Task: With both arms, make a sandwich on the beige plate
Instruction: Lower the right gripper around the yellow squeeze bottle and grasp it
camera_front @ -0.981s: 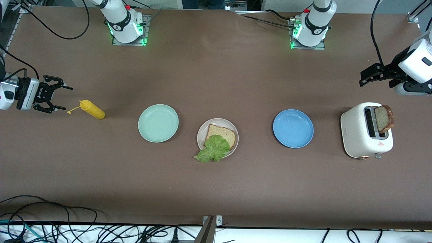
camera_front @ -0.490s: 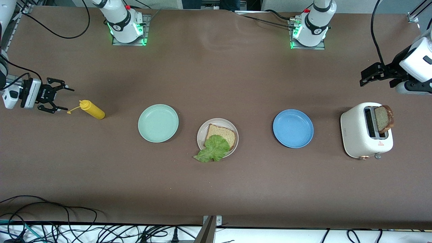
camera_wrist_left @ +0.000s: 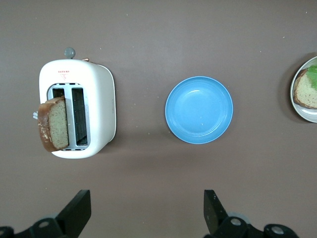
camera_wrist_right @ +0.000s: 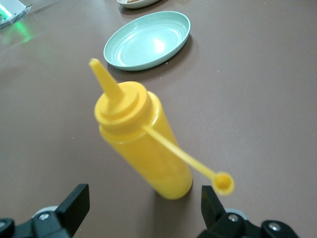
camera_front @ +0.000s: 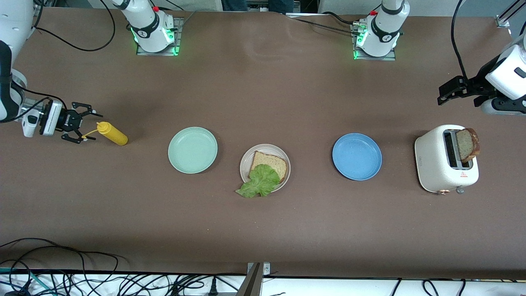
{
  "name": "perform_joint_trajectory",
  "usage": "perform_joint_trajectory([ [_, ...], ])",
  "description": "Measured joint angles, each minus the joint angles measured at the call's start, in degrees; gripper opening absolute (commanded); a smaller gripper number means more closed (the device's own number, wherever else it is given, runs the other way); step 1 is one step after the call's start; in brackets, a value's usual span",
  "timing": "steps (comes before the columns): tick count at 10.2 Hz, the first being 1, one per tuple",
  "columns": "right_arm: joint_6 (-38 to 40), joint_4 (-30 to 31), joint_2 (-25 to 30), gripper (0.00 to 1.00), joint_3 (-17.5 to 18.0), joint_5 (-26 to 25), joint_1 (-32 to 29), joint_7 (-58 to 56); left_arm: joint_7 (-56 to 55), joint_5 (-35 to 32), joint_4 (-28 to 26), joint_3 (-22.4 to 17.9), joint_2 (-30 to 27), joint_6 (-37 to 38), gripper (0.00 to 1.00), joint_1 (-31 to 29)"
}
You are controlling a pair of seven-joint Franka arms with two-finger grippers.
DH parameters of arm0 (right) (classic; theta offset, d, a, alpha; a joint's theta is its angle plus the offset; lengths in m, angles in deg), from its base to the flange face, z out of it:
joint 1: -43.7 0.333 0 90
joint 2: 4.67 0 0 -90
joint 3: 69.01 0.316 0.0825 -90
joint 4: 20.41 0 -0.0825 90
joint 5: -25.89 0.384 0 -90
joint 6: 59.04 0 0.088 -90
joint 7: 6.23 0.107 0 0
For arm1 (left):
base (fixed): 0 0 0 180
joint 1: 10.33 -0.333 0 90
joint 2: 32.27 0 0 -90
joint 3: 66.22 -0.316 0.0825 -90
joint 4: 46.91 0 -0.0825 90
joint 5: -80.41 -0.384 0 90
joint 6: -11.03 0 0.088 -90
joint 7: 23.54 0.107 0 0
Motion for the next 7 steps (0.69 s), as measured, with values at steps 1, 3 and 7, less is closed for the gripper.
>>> perform_joint_trajectory([
  [1, 0.09, -0.01, -0.98, 1.00, 0.48, 1.53, 0.01, -0.84, 0.00, 0.00, 0.01, 0.04, 0.00, 0.00, 1.00, 0.00],
  [3, 0.95, -0.03, -2.89, 1.00, 0.84, 4.51, 0.00, -2.66, 0.00, 0.00, 0.01, 0.08, 0.01, 0.00, 1.00, 0.00],
  [7, 1.11, -0.12, -4.73, 0.38, 2.18, 7.41, -0.01, -3.74, 0.00, 0.00, 0.02, 0.11, 0.01, 0.00, 1.00, 0.01],
])
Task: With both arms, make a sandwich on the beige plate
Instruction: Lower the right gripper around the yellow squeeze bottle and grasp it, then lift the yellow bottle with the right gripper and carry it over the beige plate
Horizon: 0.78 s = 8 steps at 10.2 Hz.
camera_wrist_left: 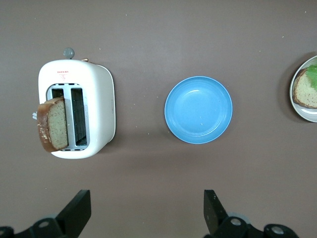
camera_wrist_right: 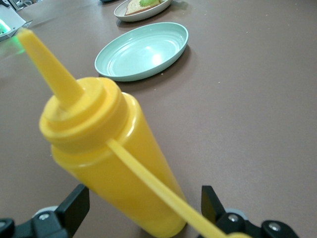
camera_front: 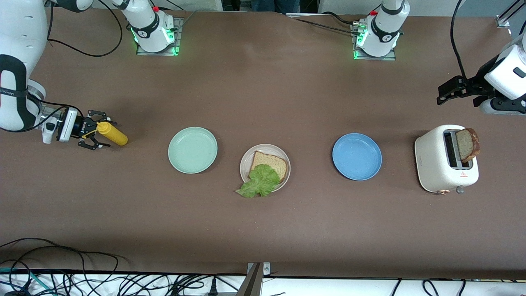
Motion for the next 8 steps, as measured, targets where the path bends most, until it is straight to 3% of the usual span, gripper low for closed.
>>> perform_joint_trajectory([
  [1, 0.00, -0.02, -0.43, 0.11, 0.22, 0.19, 0.00, -0.07, 0.00, 0.00, 0.00, 0.00, 0.00, 0.00, 1.00, 0.00],
  [2, -0.01, -0.10, -0.77, 0.00, 0.40, 0.35, 0.00, -0.07, 0.00, 0.00, 0.00, 0.01, 0.00, 0.00, 1.00, 0.00],
  [6, -0.52, -1.58, -0.84, 0.00, 0.72, 0.43, 0.92, 0.78, 0.00, 0.00, 0.00, 0.01, 0.00, 0.00, 1.00, 0.00],
  [8, -2.65, -4.79, -0.80, 0.00, 0.91, 0.48, 4.39, 4.46, 0.00, 0.00, 0.00, 0.01, 0.01, 0.00, 1.00, 0.00],
])
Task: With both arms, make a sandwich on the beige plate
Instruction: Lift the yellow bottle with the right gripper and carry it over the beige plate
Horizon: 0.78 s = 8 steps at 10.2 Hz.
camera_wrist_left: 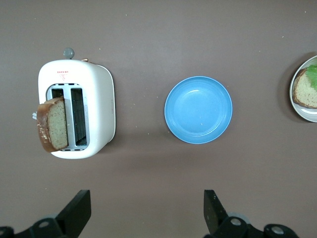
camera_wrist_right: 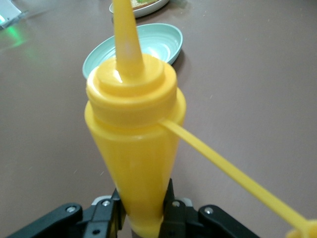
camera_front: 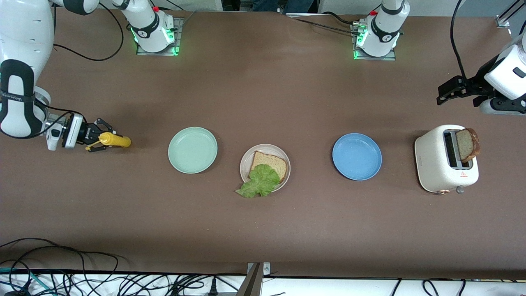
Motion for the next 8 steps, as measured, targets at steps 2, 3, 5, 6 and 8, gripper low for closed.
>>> perform_joint_trajectory([
  [2, -2.93, -3.42, 0.03, 0.00, 0.04, 0.02, 5.01, 6.41, 0.00, 0.00, 0.02, 0.02, 0.01, 0.00, 1.00, 0.00],
  [3, -4.09, -4.72, 0.03, 0.00, 0.05, 0.02, 7.28, 9.71, 0.00, 0.00, 0.02, 0.03, 0.02, 0.00, 1.00, 0.00],
  [5, -6.56, -7.35, 0.05, 0.00, 0.00, -0.04, 11.09, 15.62, 0.00, 0.00, 0.03, 0.05, 0.03, 0.00, 1.00, 0.00],
  [6, -7.79, -8.87, 0.06, 0.00, -0.03, -0.51, 12.88, 18.76, 0.00, 0.00, 0.04, 0.05, 0.03, 0.00, 1.00, 0.01],
  [8, -9.90, -12.76, 0.09, 0.00, -0.06, -3.67, 16.49, 26.64, 0.00, 0.00, 0.04, 0.06, 0.03, 0.00, 1.00, 0.01],
])
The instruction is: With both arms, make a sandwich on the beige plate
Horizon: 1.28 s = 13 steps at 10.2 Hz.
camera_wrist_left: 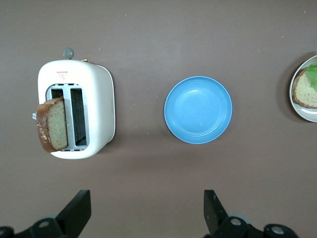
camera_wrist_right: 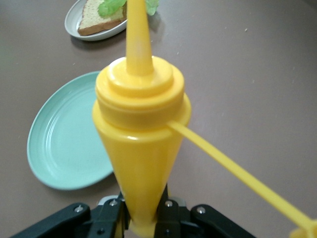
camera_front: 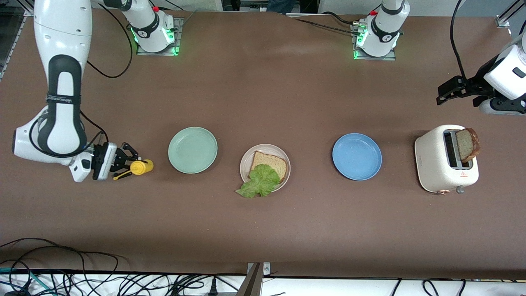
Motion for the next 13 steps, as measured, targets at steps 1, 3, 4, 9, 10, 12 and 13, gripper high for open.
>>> perform_joint_trajectory([
  [1, -1.06, -2.02, 0.02, 0.00, 0.00, -1.86, 1.85, 4.56, 0.00, 0.00, 0.00, 0.01, 0.00, 0.00, 1.00, 0.00],
  [3, -4.21, -5.11, 0.03, 0.00, 0.02, -6.09, 6.51, 14.35, 0.00, 0.00, 0.01, 0.01, 0.00, 0.00, 1.00, 0.01],
  [4, -5.58, -6.48, 0.02, 0.00, 0.02, -8.75, 8.80, 18.80, 0.00, 0.00, 0.01, 0.01, 0.01, 0.00, 1.00, 0.01],
  [9, -13.28, -10.90, -0.35, 0.00, 0.28, -25.60, 19.36, 34.02, 0.00, 0.00, 0.02, 0.00, 0.01, 0.00, 1.00, 0.02],
  [10, -15.72, -10.90, -1.03, 0.00, 0.36, -27.81, 21.55, 36.16, 0.00, 0.00, 0.02, 0.01, 0.01, 0.02, 1.00, 0.01],
  [12, -20.91, -10.91, -3.37, 0.00, 0.49, -32.62, 25.45, 38.83, 0.00, 0.00, 0.02, 0.01, 0.01, 0.03, 1.00, 0.02],
  [13, -22.61, -10.94, -4.57, 0.00, 0.50, -35.09, 26.81, 39.30, 0.00, 0.00, 0.02, 0.01, 0.01, 0.03, 1.00, 0.01],
])
